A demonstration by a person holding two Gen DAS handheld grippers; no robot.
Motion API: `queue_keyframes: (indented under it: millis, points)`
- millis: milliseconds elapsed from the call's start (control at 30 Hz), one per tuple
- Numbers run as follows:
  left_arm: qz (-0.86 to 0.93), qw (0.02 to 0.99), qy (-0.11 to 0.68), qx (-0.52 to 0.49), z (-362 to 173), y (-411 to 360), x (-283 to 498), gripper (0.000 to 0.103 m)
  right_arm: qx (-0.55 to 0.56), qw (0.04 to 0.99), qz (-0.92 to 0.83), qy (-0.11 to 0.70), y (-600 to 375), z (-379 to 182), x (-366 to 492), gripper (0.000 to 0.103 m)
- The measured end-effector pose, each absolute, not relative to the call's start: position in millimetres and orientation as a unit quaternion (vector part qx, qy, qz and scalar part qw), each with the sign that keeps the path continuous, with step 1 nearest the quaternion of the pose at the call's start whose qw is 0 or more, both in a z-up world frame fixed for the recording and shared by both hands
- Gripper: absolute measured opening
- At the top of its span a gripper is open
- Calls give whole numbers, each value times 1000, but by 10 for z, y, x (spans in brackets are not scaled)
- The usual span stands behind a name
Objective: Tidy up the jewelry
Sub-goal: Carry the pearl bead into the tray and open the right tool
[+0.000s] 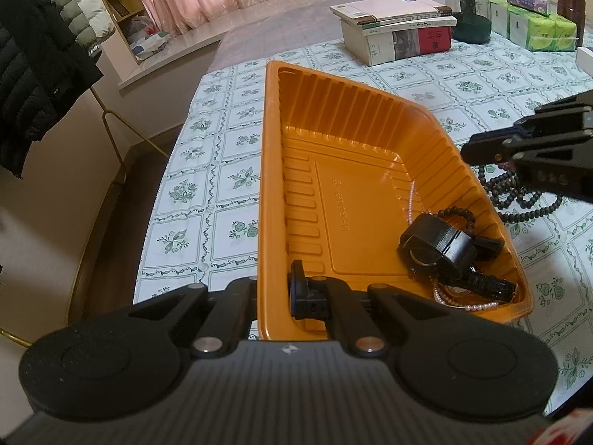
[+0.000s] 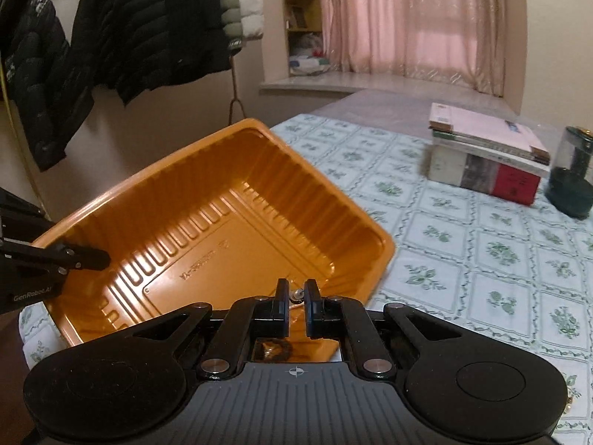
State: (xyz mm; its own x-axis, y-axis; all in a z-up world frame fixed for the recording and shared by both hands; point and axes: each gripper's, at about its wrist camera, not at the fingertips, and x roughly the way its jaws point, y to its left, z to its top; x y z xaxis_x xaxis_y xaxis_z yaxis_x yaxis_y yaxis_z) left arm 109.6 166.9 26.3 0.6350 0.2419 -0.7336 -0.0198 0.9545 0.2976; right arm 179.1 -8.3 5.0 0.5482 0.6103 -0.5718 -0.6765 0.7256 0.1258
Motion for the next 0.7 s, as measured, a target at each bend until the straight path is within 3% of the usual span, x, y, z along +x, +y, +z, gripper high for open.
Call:
queue_keyframes:
  millis: [500, 533, 633, 700]
  points:
    - [73, 895, 421, 132, 262, 1673, 1091, 2, -42, 873, 378, 304, 2, 34, 1813, 8]
    - [73, 895, 421, 132, 262, 1672, 1091, 2, -40, 873, 379, 304, -2, 37, 1819, 11]
    - [73, 895, 421, 132, 262, 1672, 1091, 2, -25, 877, 372, 304, -58, 49, 1833, 44]
    - [73, 895, 421, 132, 262, 1671, 1091, 2, -12, 879, 370, 301, -128, 65, 1827, 46]
